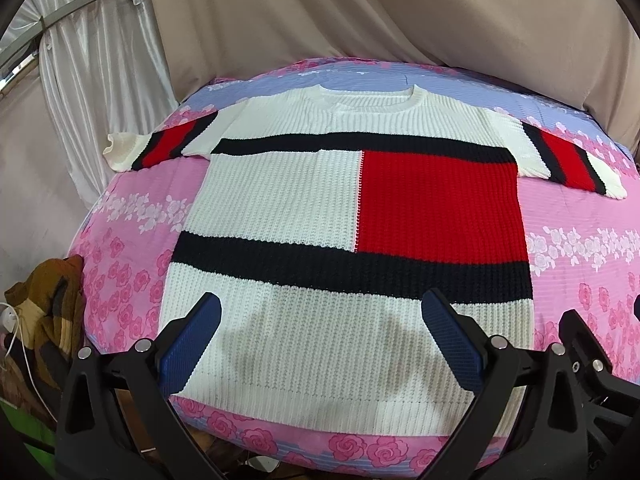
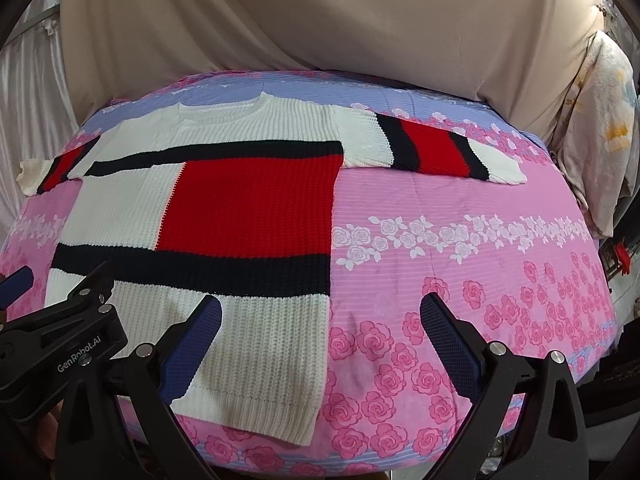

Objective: Fold small clothes

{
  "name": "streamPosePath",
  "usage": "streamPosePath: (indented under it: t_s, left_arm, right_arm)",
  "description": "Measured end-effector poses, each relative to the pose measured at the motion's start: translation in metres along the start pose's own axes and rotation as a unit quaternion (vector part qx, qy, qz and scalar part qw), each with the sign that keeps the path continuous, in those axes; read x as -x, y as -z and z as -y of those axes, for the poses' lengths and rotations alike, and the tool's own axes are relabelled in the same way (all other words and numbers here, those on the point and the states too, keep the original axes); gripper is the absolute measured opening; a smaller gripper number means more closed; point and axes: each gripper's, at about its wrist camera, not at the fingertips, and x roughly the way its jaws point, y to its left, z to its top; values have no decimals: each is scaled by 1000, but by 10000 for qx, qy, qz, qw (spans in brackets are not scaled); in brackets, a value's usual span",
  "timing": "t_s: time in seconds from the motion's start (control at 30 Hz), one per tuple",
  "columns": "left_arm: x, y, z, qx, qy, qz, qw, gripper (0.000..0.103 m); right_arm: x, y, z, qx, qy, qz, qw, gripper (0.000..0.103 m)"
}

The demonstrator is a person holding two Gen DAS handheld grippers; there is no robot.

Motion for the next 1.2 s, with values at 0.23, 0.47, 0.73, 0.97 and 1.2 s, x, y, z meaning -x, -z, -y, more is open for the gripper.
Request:
streamPosePath:
  t_s: [0.23, 0.47, 0.73, 0.97, 1.2]
  left_arm:
    - [0, 1, 0, 9, -9, -2, 10000, 98]
    - [-1, 1, 0, 4, -22, 2, 10000, 98]
    - [-1, 0, 1, 11, -22, -9, 10000, 98]
    - [-1, 1, 1, 8, -22, -12, 10000, 98]
    - [-1, 1, 1, 7, -20, -11, 10000, 98]
  right_arm:
    - [0, 1, -2, 32, -7, 5, 10000, 98]
    - [0, 1, -1, 29, -6, 2, 10000, 98]
    - [0, 1, -2, 36, -3, 2, 10000, 98]
    - [-2, 1, -2, 35, -12, -18, 10000, 98]
    - [-3, 1, -3, 37, -16, -17, 10000, 98]
